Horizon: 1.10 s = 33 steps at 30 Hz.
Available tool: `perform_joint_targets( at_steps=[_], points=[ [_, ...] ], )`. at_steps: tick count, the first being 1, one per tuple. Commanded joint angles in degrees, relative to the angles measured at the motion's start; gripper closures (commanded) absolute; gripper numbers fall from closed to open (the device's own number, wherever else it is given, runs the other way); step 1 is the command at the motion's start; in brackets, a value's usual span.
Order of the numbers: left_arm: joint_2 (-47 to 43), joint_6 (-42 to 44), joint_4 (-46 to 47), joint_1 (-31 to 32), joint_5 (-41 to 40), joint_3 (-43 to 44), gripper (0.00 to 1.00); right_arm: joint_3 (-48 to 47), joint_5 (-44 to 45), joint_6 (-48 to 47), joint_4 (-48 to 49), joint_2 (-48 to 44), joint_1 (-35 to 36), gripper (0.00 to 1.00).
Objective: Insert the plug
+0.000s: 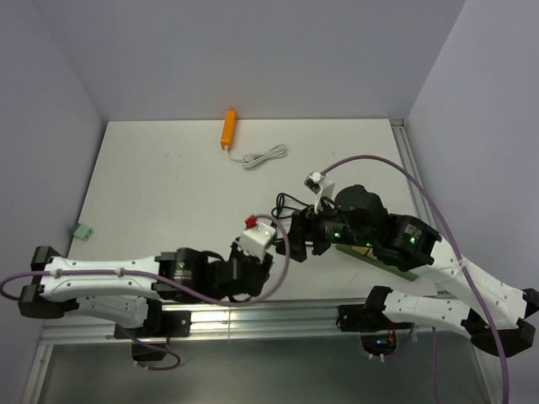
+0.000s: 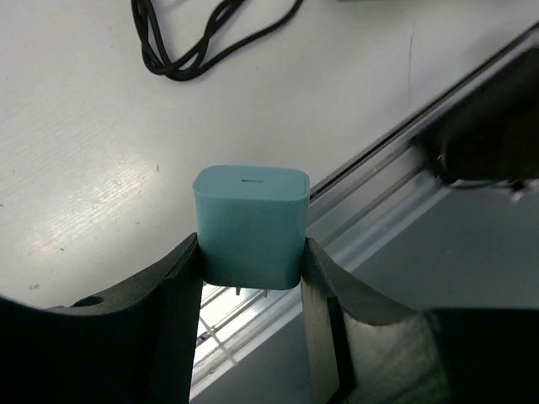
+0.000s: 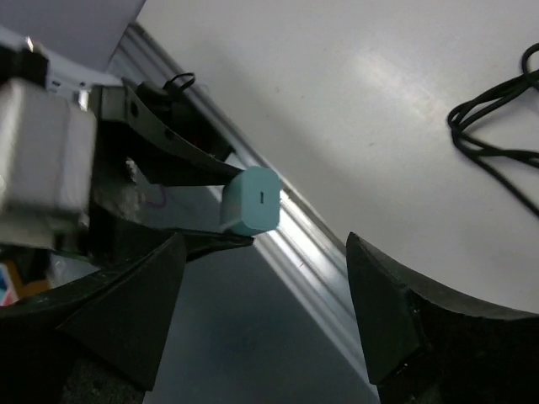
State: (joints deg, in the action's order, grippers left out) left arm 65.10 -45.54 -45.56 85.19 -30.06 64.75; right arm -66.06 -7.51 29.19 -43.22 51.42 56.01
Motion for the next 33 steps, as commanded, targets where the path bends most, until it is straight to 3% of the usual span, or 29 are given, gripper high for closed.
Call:
perform_joint_targets(
  at_steps=[1, 5, 8, 11, 16, 33],
  points=[
    [4.0, 2.3, -2.4, 8.6, -15.1, 3.4, 1.0, 0.1, -8.9, 4.7, -2.7, -3.2, 0.0, 0.18],
    [7.9, 1.2, -4.5, 17.8, -25.4, 5.6, 1.0, 0.1, -11.0, 5.3, -5.3, -5.9, 0.0, 0.2],
    [6.7, 5.1, -0.3, 20.3, -24.8, 4.2, 1.0, 0.0, -11.3, 3.2, -9.2, -6.7, 0.0, 0.21],
    [3.4, 9.0, 5.7, 21.4, -24.0, 1.7, 1.0, 1.8, -15.4, 2.3, -9.4, -6.2, 0.1, 0.21],
    [-0.1, 13.8, 12.6, 23.0, -24.3, -0.9, 1.0, 4.1, -19.6, 5.8, -7.2, -3.8, 0.1, 0.32],
    [4.1, 13.5, 9.7, 23.5, -27.5, 2.1, 1.0, 2.3, -25.8, 12.6, -3.0, 1.8, 0.1, 0.37]
  ],
)
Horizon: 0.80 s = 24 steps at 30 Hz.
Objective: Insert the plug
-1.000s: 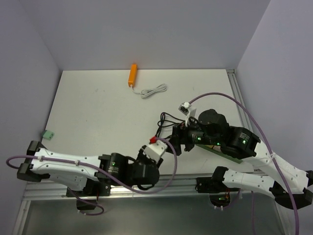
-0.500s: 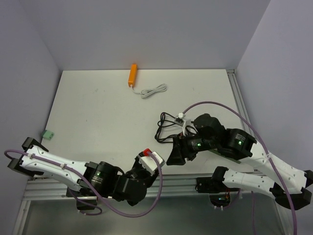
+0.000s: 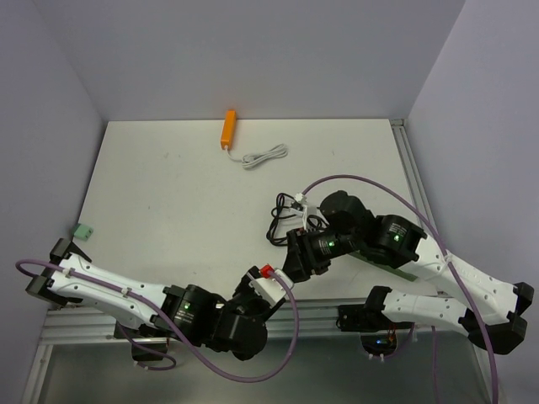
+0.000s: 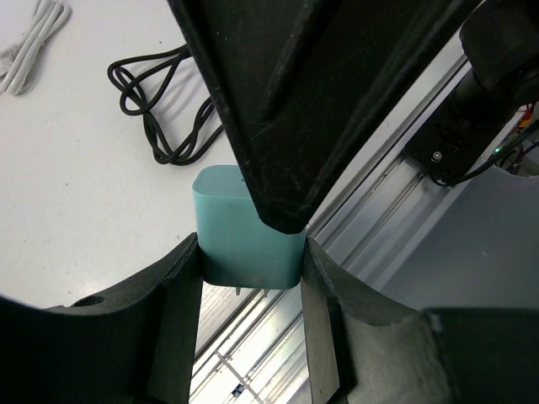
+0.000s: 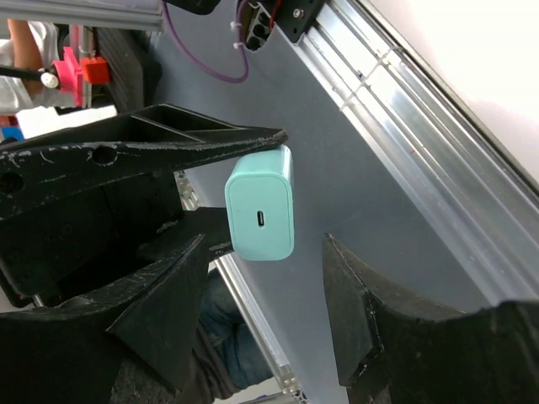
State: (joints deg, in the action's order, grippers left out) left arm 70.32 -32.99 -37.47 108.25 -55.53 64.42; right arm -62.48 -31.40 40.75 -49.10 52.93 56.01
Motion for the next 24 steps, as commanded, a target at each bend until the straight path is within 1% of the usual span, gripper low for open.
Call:
perform_joint_targets(
  at_steps=[1, 4, 5, 7, 8, 11, 17, 20, 21, 22, 24],
  points=[
    [-1.4, 1.3, 2.0, 0.5, -1.8, 2.5, 1.0, -0.6, -2.0, 1.1, 3.4, 0.4, 0.1, 0.37],
    [-1.5, 2.2, 2.8, 0.5, -1.0, 2.8, 1.0, -0.7, -1.2, 0.2, 2.9, 1.7, 0.1, 0.37],
    [-1.5, 2.7, 3.3, 0.5, -0.9, 2.7, 1.0, -0.7, -1.3, 0.0, 3.0, 2.5, 0.2, 0.4],
    [-1.5, 2.7, 3.5, 0.5, -0.8, 2.6, 1.0, -0.8, -1.9, 0.0, 3.9, 3.2, 0.1, 0.41],
    [-1.4, 2.8, 3.7, 0.5, -0.8, 2.5, 1.0, -0.9, -2.1, 0.0, 4.3, 3.8, 0.1, 0.45],
    [-1.2, 3.1, 4.2, 0.5, -0.6, 2.3, 0.99, -1.7, -2.4, -0.3, 4.2, 5.3, 0.1, 0.5],
    [-1.5, 2.2, 2.8, 0.5, -1.3, 3.0, 1.0, -0.7, -3.8, -0.6, 4.9, 7.5, 0.8, 0.52],
    [-2.4, 2.0, 3.6, 0.4, -1.6, 2.2, 1.0, -0.3, -4.5, -1.6, 4.5, 8.9, 1.2, 0.52],
    [-2.7, 1.8, 3.8, 0.3, -1.6, 1.9, 1.0, -0.2, -4.6, -1.8, 4.7, 9.3, 1.6, 0.55],
    [-3.3, 1.8, 4.1, 0.2, -1.3, 1.2, 1.0, -0.1, -5.2, -1.8, 5.0, 10.0, 1.7, 0.65],
    [-3.8, 1.6, 4.8, 0.0, -0.5, 0.5, 1.0, 0.2, -7.0, -2.3, 6.1, 10.6, 2.1, 0.81]
  ],
)
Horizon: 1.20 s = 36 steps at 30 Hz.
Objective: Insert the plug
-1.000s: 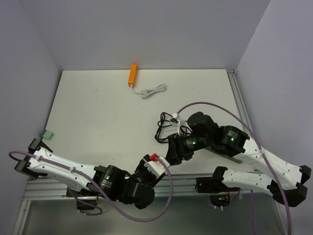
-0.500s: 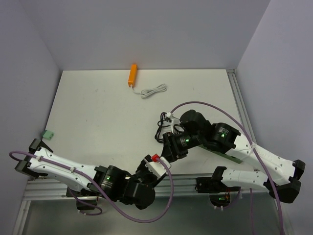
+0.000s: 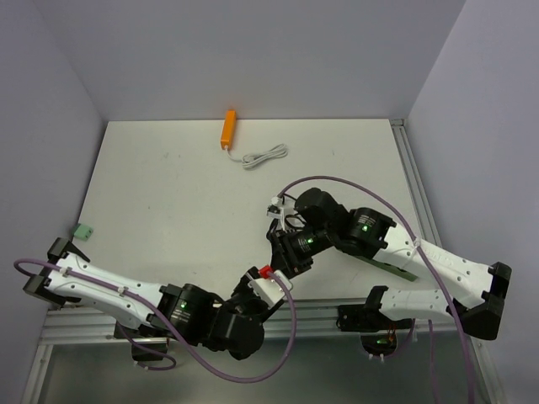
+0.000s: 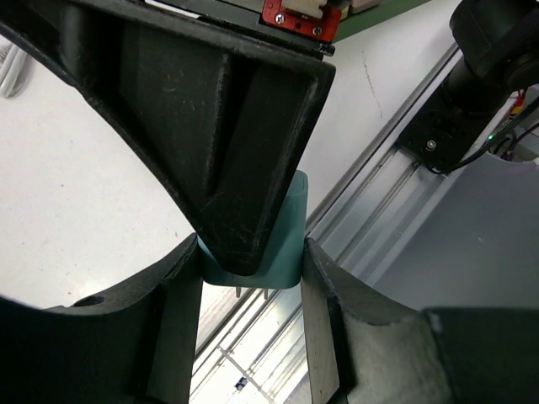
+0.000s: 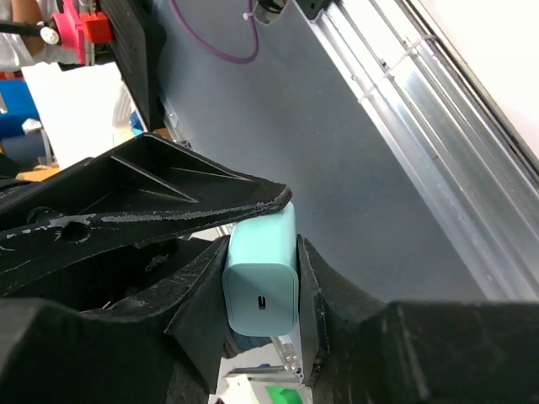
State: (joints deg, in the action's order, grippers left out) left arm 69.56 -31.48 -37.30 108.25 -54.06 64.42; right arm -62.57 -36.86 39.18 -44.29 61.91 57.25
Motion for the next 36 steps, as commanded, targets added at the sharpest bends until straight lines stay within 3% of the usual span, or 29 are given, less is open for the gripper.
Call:
perform_joint_targets(
  at_steps=[1, 2, 4, 5, 6, 8, 11, 18, 26, 32, 36],
  points=[
    [-3.3, -0.7, 4.4, -0.2, -2.0, -0.1, 0.98, 0.2, -1.9, -0.9, 1.7, 1.9, 1.1, 1.0],
    [-3.8, -1.3, 4.0, -0.3, -2.2, -0.3, 0.96, 0.1, -1.6, -1.4, 1.5, 2.0, 1.3, 1.0],
    [-5.2, -3.1, 3.1, -0.4, -2.8, -1.2, 0.79, 0.2, -1.3, -1.8, 2.2, 1.4, 1.2, 1.0],
    [-5.7, -3.8, 2.9, -0.5, -3.2, -1.7, 0.68, 0.2, -1.1, -1.9, 2.5, 1.2, 1.2, 1.0],
    [-6.3, -5.0, 2.3, -0.5, -4.0, -1.9, 0.49, 0.2, 0.0, -2.1, 2.8, 1.0, 1.2, 1.0],
    [-8.5, -8.0, 0.6, -0.6, -4.8, -2.8, 0.24, -0.6, 1.9, -3.0, 2.5, 0.5, 1.3, 1.0],
    [-12.7, -11.6, -0.9, -0.6, -6.0, -4.4, 0.02, -1.8, 5.0, -4.9, 1.4, -0.1, 1.2, 1.0],
    [-24.3, -22.0, -6.0, -0.6, -8.1, -7.5, 0.0, -3.8, 16.9, -12.9, -3.3, -1.5, 1.1, 1.0],
    [-34.8, -25.7, -3.9, -0.6, -5.6, -11.5, 0.01, -1.2, 47.1, -31.5, -2.0, -11.1, 1.0, 1.0],
    [-35.5, -28.3, -6.6, -0.6, -4.4, -12.1, 0.01, 6.7, 52.3, -50.0, 5.1, -19.8, 0.9, 1.0],
    [-36.9, -30.1, -7.1, -0.6, -4.4, -13.7, 0.01, 6.9, 56.8, -54.8, 1.0, -16.7, -1.5, 1.0]
  ],
)
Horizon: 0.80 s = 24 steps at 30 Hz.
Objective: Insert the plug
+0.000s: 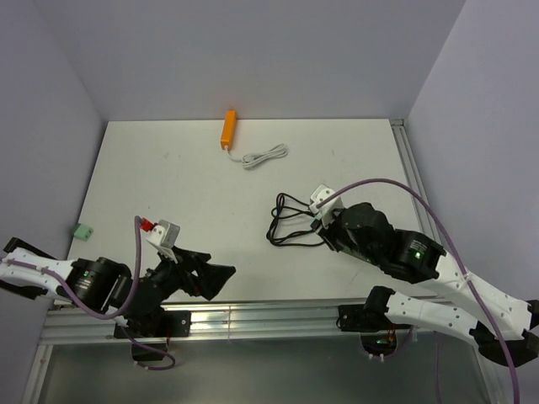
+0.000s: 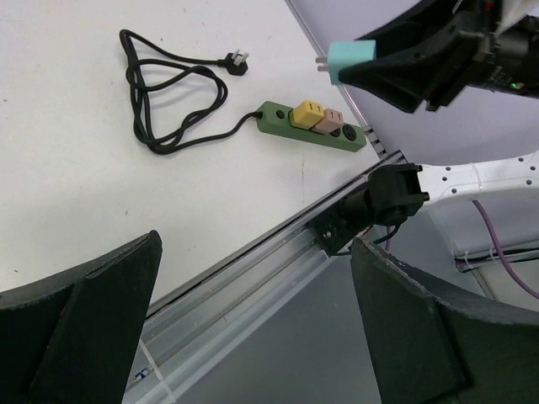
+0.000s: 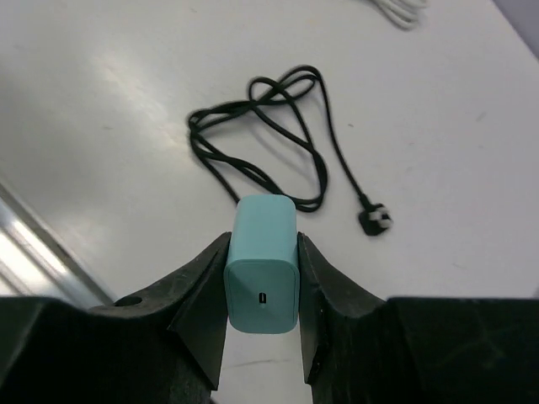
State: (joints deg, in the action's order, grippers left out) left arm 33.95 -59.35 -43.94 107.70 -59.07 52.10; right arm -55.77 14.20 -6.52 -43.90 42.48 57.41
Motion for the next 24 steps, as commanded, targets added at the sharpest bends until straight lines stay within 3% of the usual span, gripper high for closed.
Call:
perform_joint_targets(
  at_steps=[1, 11, 19, 24],
  points=[
    [-2.5, -1.2, 2.3, 0.0, 1.7, -2.3, 0.0, 0.0, 5.8, -10.2, -0.6, 5.5, -2.9, 1.0],
    [-13.9, 4.6, 17.0, 0.0, 6.8, -14.9, 0.03, 1.4, -3.6, -27.4, -9.0, 16.8, -31.0, 1.0],
    [-16.7, 9.8, 24.2, 0.0, 9.3, -18.2, 0.04, -5.0, -1.5, -36.2, -18.0, 13.2, -45.3, 1.0],
    [-17.9, 11.4, 26.0, 0.0, 12.0, -19.3, 0.04, -5.7, 3.7, -36.0, -22.0, 14.5, -50.2, 1.0]
  ],
)
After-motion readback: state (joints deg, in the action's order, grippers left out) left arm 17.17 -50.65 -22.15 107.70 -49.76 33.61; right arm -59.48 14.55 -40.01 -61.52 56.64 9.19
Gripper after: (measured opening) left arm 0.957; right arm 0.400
